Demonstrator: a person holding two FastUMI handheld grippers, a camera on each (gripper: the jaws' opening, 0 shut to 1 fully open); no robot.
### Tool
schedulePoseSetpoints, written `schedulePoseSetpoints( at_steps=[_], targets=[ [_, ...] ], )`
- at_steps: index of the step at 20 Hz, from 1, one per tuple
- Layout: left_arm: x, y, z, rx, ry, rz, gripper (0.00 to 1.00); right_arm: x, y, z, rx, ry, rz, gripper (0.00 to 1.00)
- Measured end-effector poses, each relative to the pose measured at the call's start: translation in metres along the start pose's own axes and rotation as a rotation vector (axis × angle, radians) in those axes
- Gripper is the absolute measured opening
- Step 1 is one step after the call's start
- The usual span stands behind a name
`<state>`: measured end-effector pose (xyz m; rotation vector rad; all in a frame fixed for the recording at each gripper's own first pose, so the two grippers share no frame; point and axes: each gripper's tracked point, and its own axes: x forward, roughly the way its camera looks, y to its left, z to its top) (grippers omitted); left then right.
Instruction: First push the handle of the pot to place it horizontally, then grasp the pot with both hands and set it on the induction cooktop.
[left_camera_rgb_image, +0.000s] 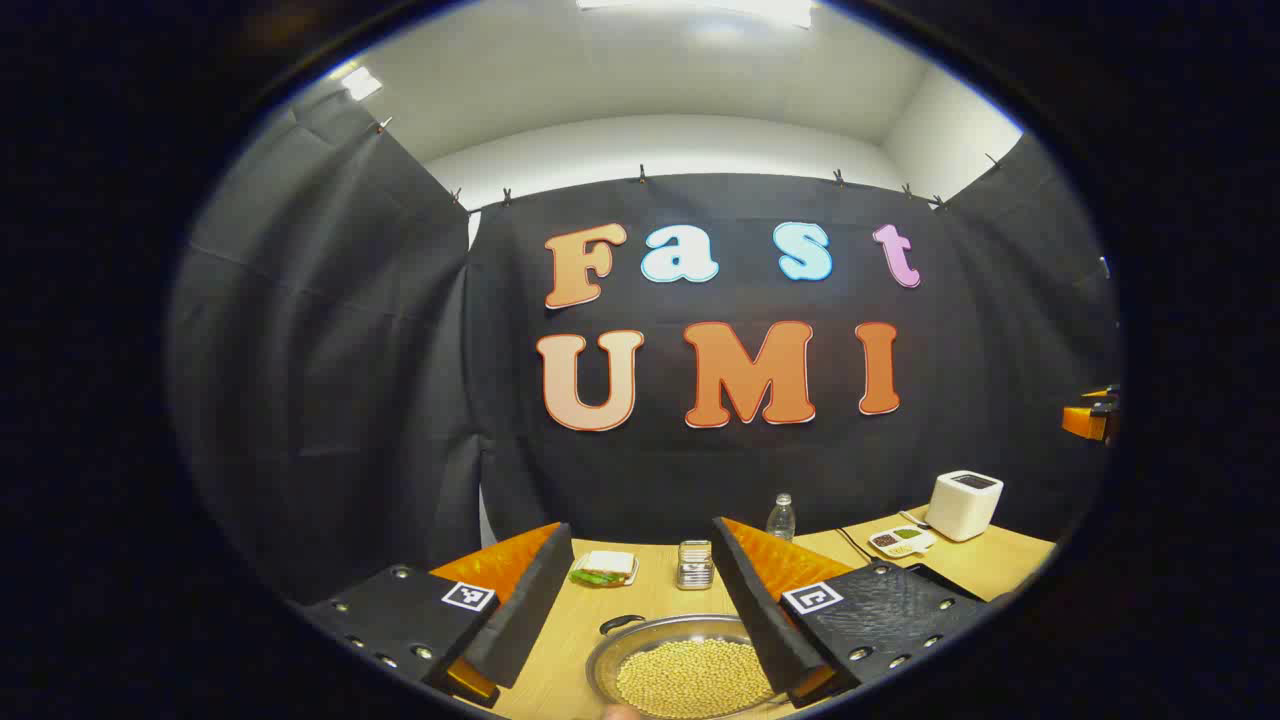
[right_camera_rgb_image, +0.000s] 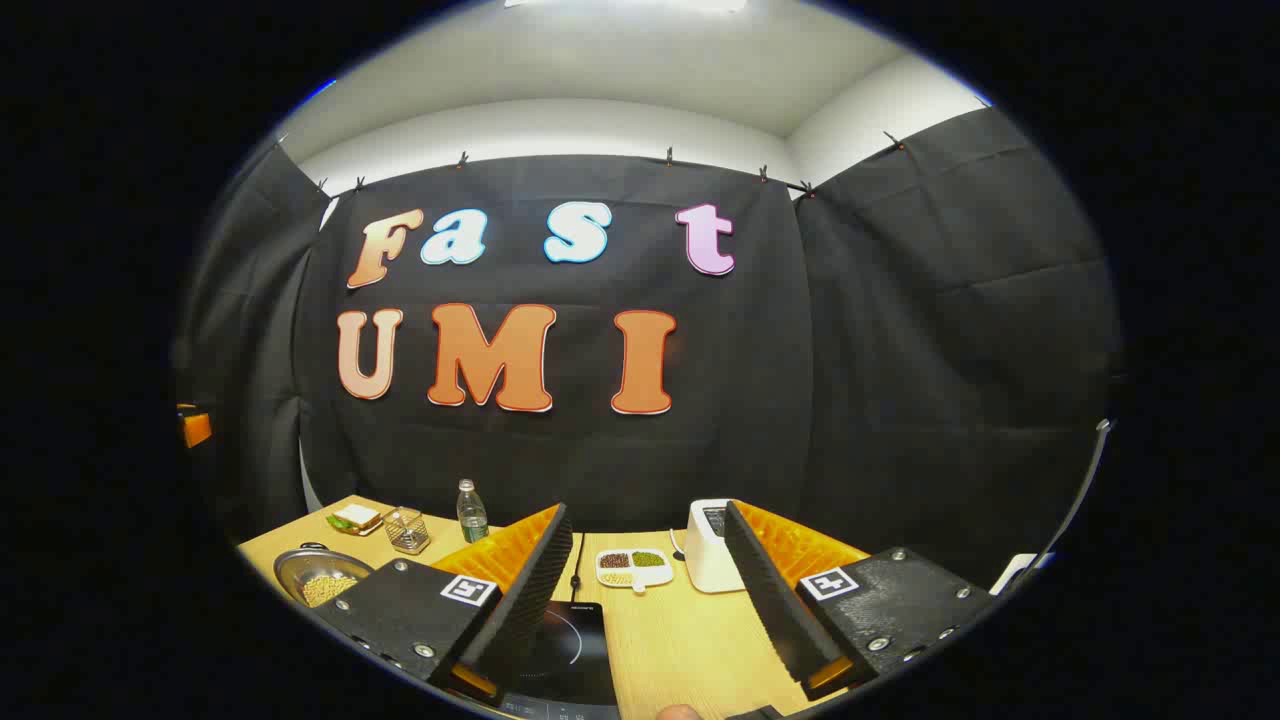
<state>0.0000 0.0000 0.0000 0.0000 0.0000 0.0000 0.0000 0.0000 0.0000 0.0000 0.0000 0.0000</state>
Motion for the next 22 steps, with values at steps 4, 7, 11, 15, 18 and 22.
schedulePoseSetpoints(
  at_steps=[4,7,11,15,18,22],
  targets=[
    [0.001,-0.006,0.003,0.003,-0.010,-0.012,0.89,0.002,-0.005,-0.003,-0.003,0.006,-0.001,0.95],
    [0.003,-0.010,0.003,0.003,-0.007,-0.022,0.89,0.001,-0.009,-0.005,0.007,0.012,-0.004,0.95],
    [0.005,-0.013,0.003,0.002,0.002,-0.030,0.89,0.001,-0.013,-0.007,0.013,0.014,-0.008,0.95],
    [0.005,-0.018,0.003,-0.003,0.008,-0.045,0.89,0.000,-0.012,-0.008,0.010,0.013,-0.007,0.95],
    [0.006,-0.019,0.000,-0.007,0.020,-0.063,0.89,0.001,-0.012,-0.011,0.011,0.021,-0.003,0.95],
    [0.008,-0.014,0.000,-0.033,0.011,-0.067,0.82,0.002,-0.012,-0.017,0.012,0.037,-0.003,0.95]
  ],
)
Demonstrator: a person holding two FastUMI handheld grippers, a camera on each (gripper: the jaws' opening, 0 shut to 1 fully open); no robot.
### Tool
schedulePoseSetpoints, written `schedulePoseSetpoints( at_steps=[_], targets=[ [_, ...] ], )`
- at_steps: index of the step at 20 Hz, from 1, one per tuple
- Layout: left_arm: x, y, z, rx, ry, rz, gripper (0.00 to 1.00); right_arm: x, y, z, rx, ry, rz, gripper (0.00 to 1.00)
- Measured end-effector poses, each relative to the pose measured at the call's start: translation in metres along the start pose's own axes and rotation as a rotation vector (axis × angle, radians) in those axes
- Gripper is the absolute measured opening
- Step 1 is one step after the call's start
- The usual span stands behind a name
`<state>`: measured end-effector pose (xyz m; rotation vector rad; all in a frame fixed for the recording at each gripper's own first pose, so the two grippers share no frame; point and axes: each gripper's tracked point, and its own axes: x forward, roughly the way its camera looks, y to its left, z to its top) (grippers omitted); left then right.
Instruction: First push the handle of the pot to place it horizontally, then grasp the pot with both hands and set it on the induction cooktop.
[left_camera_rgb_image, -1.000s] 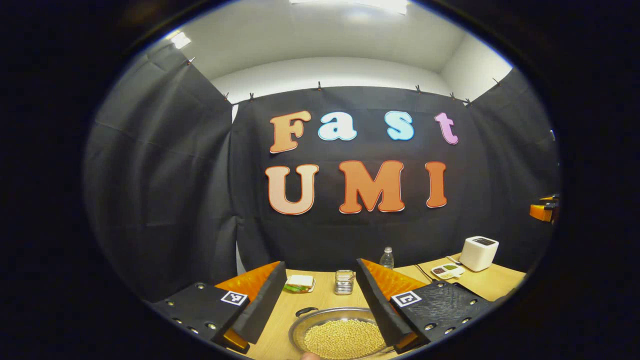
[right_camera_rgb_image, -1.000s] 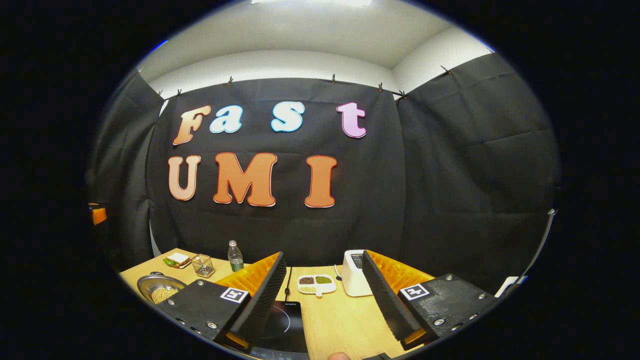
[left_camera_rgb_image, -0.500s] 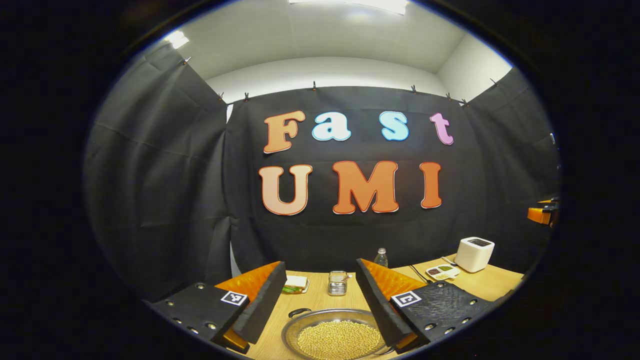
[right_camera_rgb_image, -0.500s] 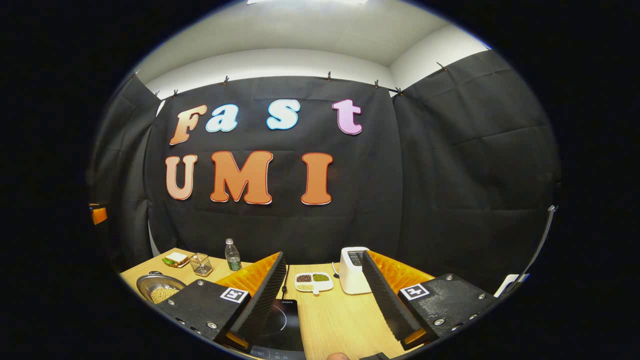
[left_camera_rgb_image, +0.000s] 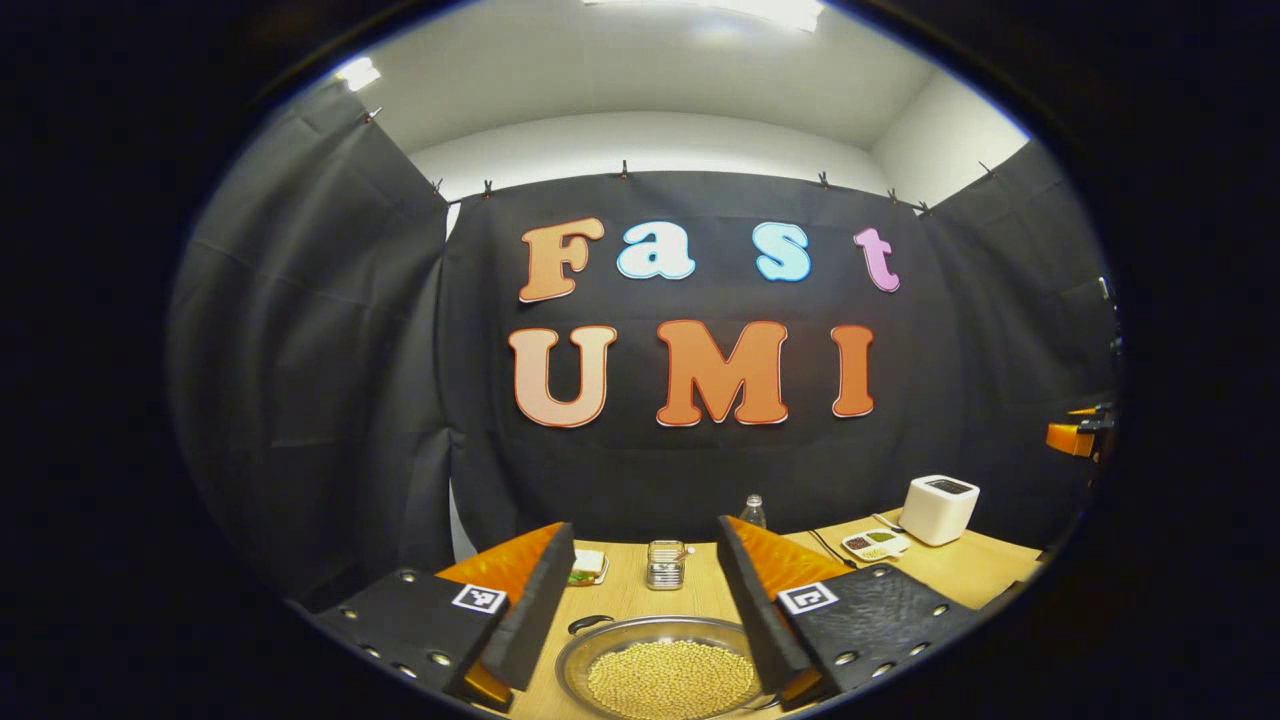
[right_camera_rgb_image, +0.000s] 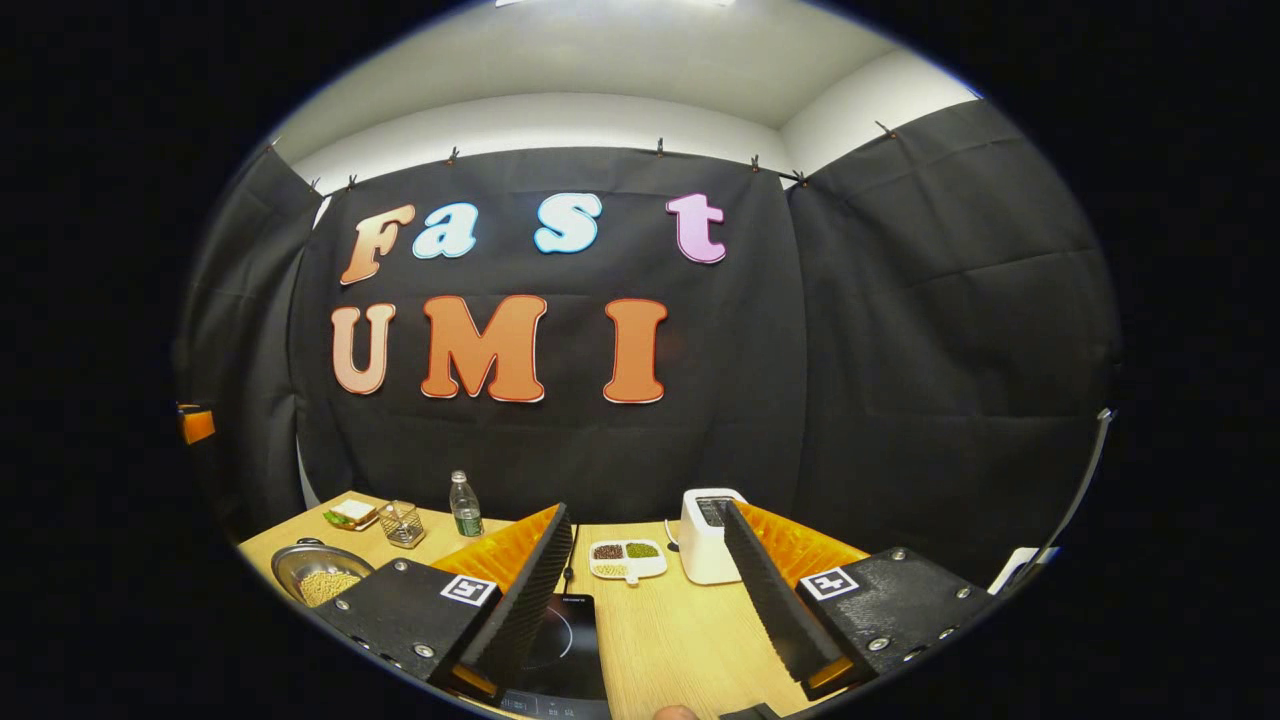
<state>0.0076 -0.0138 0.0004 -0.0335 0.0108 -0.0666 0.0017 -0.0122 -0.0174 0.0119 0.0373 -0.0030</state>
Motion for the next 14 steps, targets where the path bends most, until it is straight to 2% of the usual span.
schedulePoseSetpoints(
  at_steps=[1,2,4,5,7,9,10,11,13,14],
  targets=[
    [-0.001,0.002,-0.002,-0.005,0.009,-0.001,0.75,0.000,0.001,0.000,0.003,0.004,0.004,0.95],
    [0.001,0.003,-0.005,-0.004,0.013,-0.003,0.75,0.000,0.001,-0.001,0.008,0.004,0.008,0.95],
    [0.001,0.006,-0.010,-0.009,0.028,-0.005,0.55,-0.002,0.001,0.002,0.011,-0.005,0.006,0.95],
    [0.001,0.004,-0.014,-0.015,0.035,-0.015,0.51,-0.002,0.000,0.003,0.010,-0.011,0.001,0.95],
    [0.000,0.002,-0.023,-0.023,0.058,-0.032,0.31,-0.001,-0.002,0.005,0.010,-0.017,-0.007,0.95],
    [-0.001,0.001,-0.033,-0.024,0.085,-0.039,0.30,-0.002,-0.003,0.006,0.016,-0.019,-0.012,0.95],
    [-0.002,0.000,-0.041,-0.026,0.101,-0.048,0.17,-0.001,-0.003,0.006,0.016,-0.021,-0.014,0.95],
    [-0.002,-0.002,-0.048,-0.032,0.117,-0.061,0.12,-0.001,-0.003,0.006,0.015,-0.022,-0.016,0.95],
    [-0.005,-0.006,-0.063,-0.034,0.156,-0.082,0.12,0.000,-0.003,0.006,0.016,-0.022,-0.018,0.95],
    [-0.008,-0.009,-0.069,-0.036,0.172,-0.097,0.08,0.000,-0.002,0.006,0.018,-0.022,-0.016,0.95]
  ],
)
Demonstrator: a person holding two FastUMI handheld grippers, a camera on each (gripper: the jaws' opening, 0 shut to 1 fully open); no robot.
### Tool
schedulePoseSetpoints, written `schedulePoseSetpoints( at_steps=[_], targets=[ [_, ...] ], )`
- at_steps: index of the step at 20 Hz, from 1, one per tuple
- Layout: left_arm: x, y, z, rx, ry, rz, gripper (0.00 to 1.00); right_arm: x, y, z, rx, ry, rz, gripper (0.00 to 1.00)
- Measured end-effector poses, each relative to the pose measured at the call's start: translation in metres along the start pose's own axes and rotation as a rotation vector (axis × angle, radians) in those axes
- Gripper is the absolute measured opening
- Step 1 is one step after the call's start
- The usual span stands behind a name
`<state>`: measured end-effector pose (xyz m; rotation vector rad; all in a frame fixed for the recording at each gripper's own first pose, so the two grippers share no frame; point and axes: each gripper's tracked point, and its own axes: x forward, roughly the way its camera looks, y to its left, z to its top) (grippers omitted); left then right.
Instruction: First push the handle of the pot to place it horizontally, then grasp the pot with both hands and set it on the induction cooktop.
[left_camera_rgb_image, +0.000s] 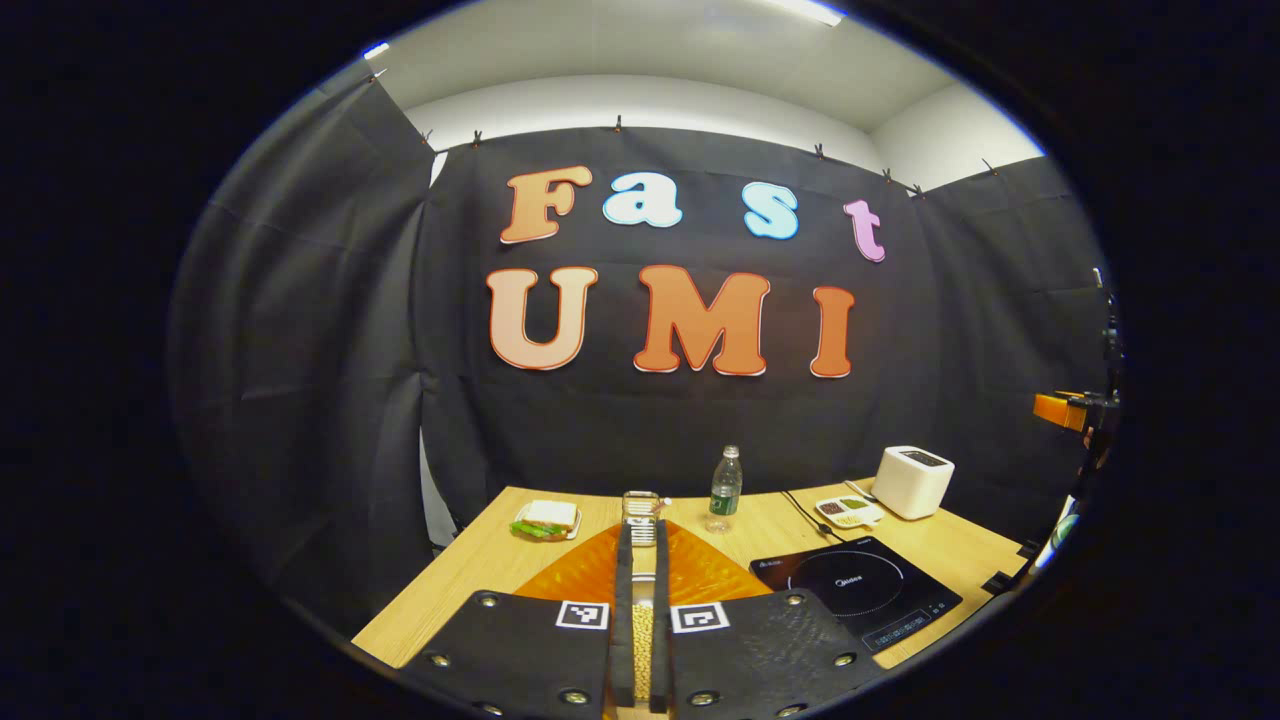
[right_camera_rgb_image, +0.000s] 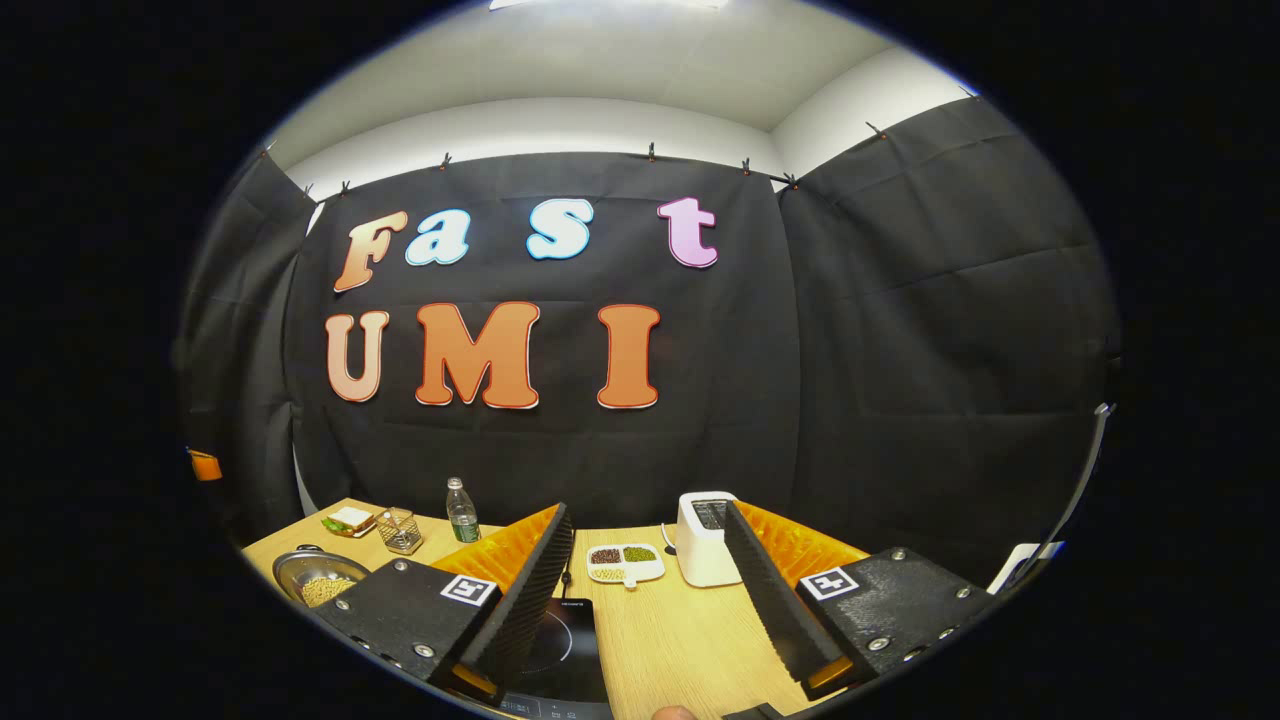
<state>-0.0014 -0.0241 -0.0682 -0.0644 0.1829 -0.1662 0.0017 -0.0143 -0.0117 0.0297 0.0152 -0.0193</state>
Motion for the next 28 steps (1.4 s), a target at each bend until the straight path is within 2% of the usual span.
schedulePoseSetpoints(
  at_steps=[13,22,28],
  targets=[
    [-0.027,-0.020,-0.111,-0.008,0.237,-0.070,0.06,0.000,0.011,-0.006,-0.010,0.017,0.019,0.95],
    [-0.049,-0.048,-0.184,-0.037,0.398,-0.150,0.06,-0.003,0.014,-0.015,-0.006,0.039,0.035,0.95],
    [-0.056,-0.058,-0.215,-0.027,0.471,-0.181,0.06,-0.002,0.014,-0.021,-0.004,0.052,0.039,0.95]
  ],
)
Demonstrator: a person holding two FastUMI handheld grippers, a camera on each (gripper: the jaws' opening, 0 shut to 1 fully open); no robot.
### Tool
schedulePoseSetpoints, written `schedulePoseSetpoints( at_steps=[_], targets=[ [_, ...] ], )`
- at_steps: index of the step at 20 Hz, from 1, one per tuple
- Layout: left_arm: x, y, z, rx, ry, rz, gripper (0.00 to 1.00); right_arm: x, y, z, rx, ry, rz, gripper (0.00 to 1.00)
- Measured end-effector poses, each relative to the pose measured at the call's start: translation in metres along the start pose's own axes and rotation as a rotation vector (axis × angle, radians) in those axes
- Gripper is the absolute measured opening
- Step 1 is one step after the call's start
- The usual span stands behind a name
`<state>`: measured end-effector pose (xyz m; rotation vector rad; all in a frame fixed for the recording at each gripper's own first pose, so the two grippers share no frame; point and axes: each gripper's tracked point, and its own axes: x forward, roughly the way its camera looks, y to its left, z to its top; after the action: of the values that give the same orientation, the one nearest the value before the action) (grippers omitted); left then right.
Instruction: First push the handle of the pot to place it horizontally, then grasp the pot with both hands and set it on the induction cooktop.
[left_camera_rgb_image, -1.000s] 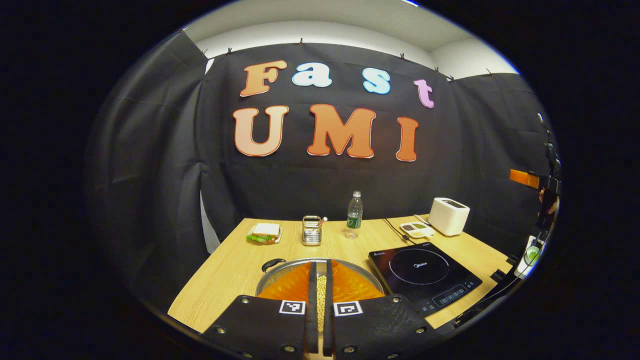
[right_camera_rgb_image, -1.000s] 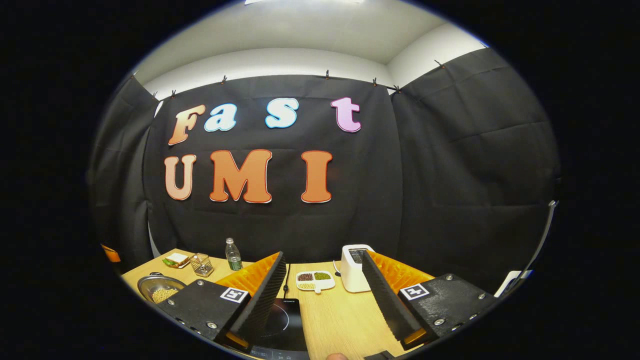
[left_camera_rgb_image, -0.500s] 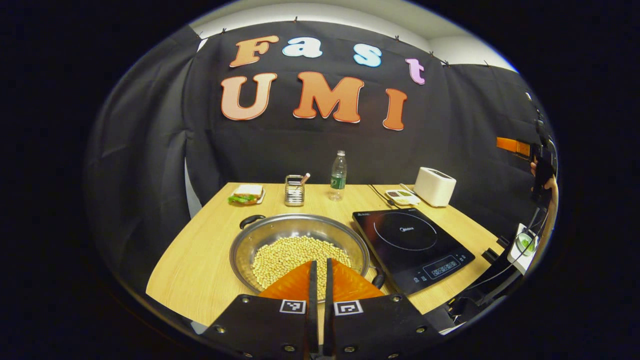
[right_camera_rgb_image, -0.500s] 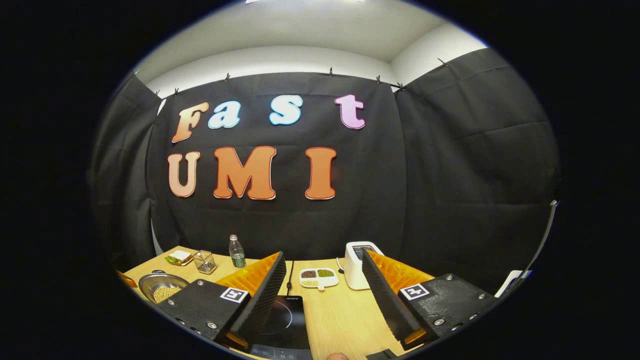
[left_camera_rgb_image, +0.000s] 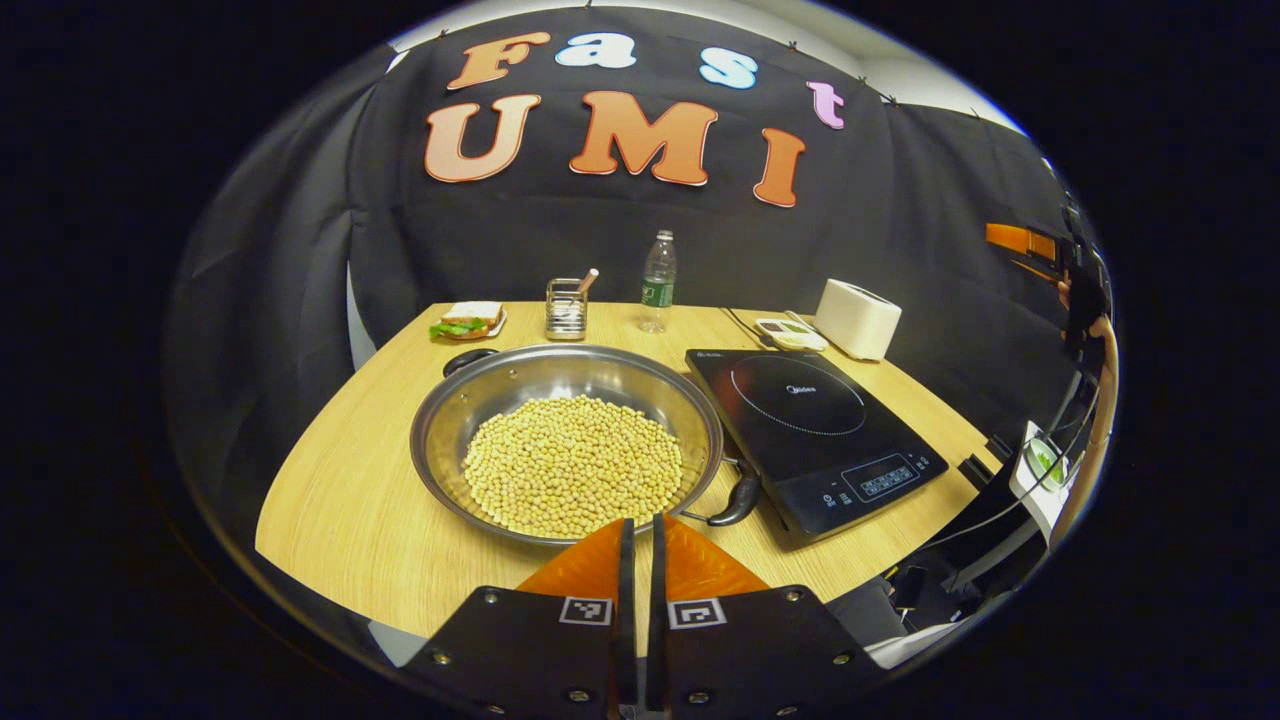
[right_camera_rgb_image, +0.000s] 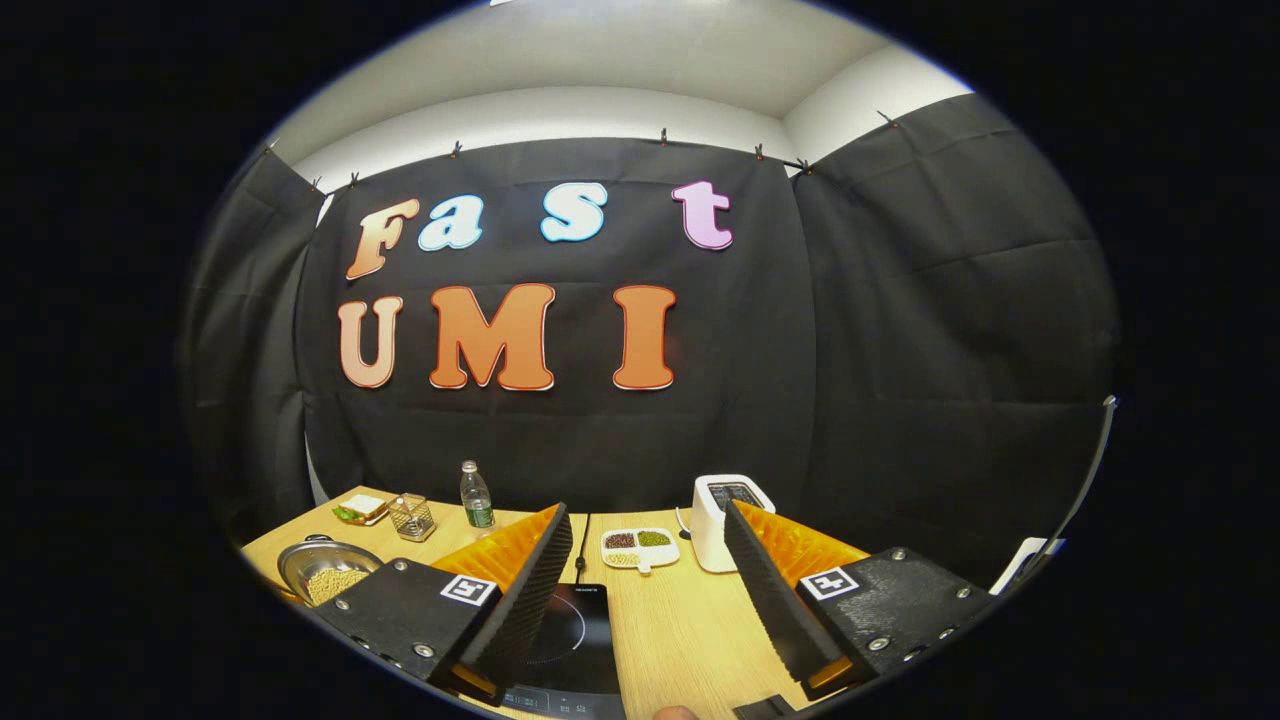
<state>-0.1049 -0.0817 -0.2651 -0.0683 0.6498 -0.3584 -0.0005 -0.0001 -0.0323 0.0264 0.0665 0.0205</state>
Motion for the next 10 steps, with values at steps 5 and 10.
schedulePoseSetpoints(
  at_steps=[5,10],
  targets=[
    [0.010,-0.011,-0.023,0.018,0.058,-0.030,0.06,0.001,0.000,-0.011,0.001,0.023,0.011,0.95],
    [0.031,-0.016,-0.038,0.032,0.104,-0.043,0.05,0.002,-0.003,-0.018,0.011,0.039,0.011,0.95]
  ],
)
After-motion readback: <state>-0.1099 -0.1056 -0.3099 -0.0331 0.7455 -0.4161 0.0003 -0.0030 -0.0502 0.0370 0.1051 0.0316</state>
